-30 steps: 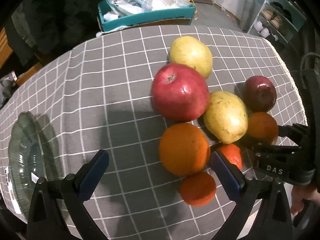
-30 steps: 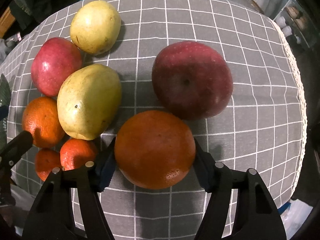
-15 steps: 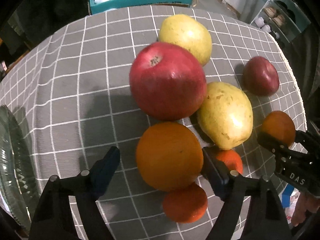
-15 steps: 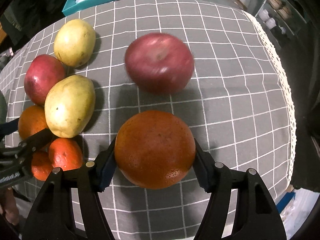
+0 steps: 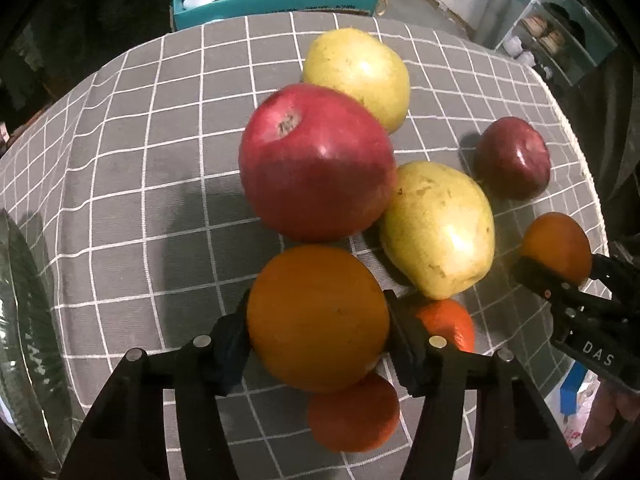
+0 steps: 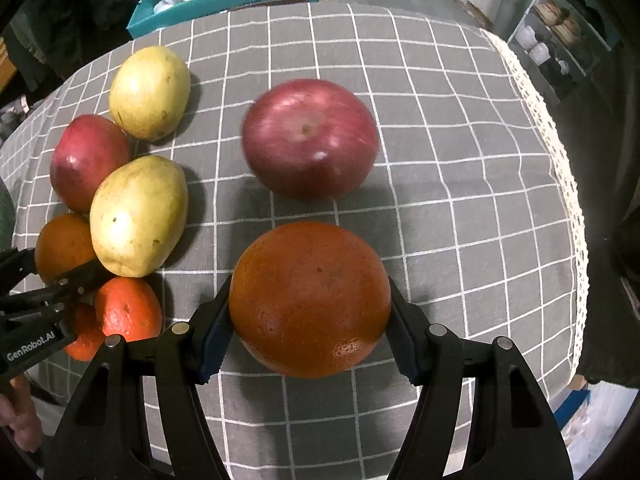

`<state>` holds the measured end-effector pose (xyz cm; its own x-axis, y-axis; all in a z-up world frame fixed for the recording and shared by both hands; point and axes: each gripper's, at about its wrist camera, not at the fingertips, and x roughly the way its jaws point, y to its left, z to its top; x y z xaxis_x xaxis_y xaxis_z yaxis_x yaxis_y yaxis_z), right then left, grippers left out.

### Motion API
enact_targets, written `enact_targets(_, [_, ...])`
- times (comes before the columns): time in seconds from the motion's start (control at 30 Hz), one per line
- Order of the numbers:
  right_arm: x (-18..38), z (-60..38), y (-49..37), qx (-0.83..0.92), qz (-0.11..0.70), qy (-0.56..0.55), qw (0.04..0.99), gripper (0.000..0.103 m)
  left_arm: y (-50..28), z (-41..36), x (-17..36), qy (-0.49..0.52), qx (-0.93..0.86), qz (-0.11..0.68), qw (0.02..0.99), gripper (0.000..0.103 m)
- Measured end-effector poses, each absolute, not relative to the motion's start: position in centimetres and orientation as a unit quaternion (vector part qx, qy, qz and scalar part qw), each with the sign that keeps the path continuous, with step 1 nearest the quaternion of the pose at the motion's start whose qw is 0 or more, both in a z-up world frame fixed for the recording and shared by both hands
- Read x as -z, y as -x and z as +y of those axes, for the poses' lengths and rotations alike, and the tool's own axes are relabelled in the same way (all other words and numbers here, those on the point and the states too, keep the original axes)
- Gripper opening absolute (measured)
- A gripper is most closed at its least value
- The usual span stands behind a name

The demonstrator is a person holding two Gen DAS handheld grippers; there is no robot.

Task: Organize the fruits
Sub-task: 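Grasp the large orange with the right tool while the left tool grasps a small orange, then carry the large orange with the right tool while the left tool carries the small orange toward the green bowl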

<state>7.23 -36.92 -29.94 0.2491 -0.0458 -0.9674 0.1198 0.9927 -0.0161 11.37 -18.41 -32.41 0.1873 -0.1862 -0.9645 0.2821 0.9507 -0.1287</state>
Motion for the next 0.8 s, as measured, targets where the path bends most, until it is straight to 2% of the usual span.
enact_targets(0.33, [26.9,-35.6,-7.3,0.052,0.575,-0.020,0.816,0.067,-10.3,-16.2,28.4,-0.027,0.136,0.583,0.800,0.061])
enact_targets(0.8, [19.7,-32.6,-5.5,0.042,0.495,0.001,0.868,0.067,-8.0,-14.3,21.1,-0.019,0.128,0.509,0.851,0.061])
